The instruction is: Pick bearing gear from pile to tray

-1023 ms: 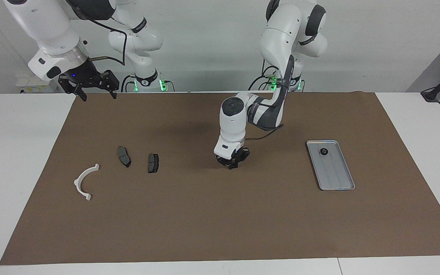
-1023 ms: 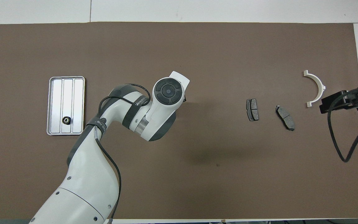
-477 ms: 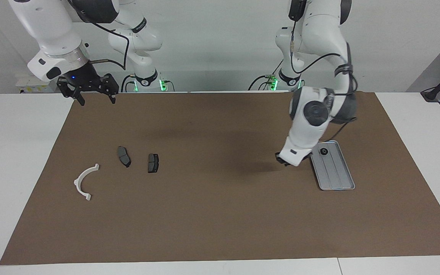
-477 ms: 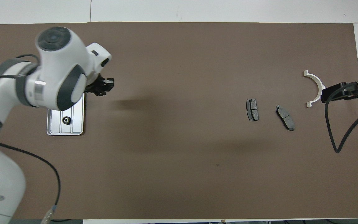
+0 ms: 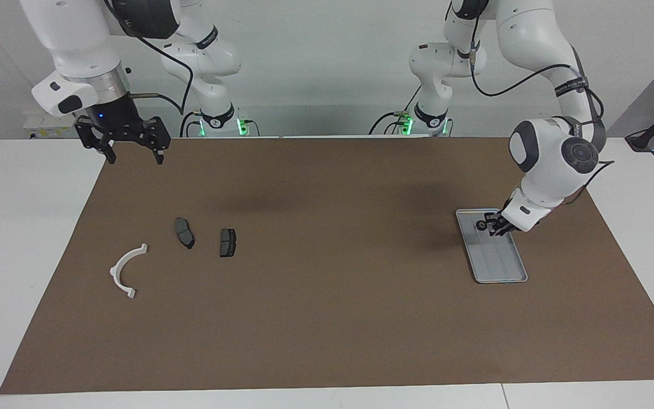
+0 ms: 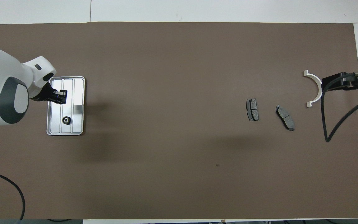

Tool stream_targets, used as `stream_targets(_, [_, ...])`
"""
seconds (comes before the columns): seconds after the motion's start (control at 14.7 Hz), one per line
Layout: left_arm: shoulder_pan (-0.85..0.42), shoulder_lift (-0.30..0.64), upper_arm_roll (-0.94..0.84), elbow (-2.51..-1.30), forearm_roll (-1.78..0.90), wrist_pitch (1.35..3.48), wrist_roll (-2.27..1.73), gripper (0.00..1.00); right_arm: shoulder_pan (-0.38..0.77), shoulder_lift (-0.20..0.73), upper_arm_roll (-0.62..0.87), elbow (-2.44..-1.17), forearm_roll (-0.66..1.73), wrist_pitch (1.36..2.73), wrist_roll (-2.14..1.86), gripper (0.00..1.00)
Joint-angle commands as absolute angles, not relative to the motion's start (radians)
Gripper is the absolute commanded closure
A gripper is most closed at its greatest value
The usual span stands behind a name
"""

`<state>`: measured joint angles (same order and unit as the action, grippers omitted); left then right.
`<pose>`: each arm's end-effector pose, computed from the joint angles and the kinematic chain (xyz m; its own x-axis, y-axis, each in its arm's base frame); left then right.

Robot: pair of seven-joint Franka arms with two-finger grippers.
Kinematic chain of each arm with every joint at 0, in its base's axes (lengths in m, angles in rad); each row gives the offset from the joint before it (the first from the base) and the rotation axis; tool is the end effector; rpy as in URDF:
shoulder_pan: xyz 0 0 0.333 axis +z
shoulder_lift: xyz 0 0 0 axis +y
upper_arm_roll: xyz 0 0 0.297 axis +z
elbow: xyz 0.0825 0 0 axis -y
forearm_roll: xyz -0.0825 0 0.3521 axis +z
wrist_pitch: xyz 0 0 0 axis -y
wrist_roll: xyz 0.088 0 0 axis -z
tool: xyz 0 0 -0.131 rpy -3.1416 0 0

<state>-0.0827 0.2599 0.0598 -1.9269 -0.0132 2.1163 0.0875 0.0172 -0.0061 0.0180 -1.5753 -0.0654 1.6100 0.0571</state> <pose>0.5695 -0.0150 0.3261 0.9921 -0.1042 -0.0701 -0.1044 -0.9945 0.0016 0.5259 0.0102 0.5865 0.9988 -0.0192 0.0444 -0.0220 -0.9978 0.0630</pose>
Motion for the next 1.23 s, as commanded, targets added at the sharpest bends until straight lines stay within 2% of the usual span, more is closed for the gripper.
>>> stream_targets(0.0, [-0.077,0.225,0.049,-2.043,-0.025,2.241,0.112,1.0,0.005,-0.018,0.035,-1.594,-0.051,1.606,0.092,0.0])
stream_targets(0.34, [-0.071,0.236,0.051,-2.075,-0.025,2.287,0.126,1.0,-0.003,-0.018,0.035,-1.592,0.035,1.582,0.091,0.0])
stream_targets(1.02, [-0.051,0.244,0.051,-2.115,-0.025,2.352,0.156,1.0,0.003,-0.018,0.034,-1.594,0.008,1.586,0.092,0.0])
stream_targets(1.16, [-0.055,0.245,0.051,-2.1,-0.025,2.332,0.155,0.14,0.006,-0.018,0.035,-1.594,0.003,1.586,0.092,0.0])
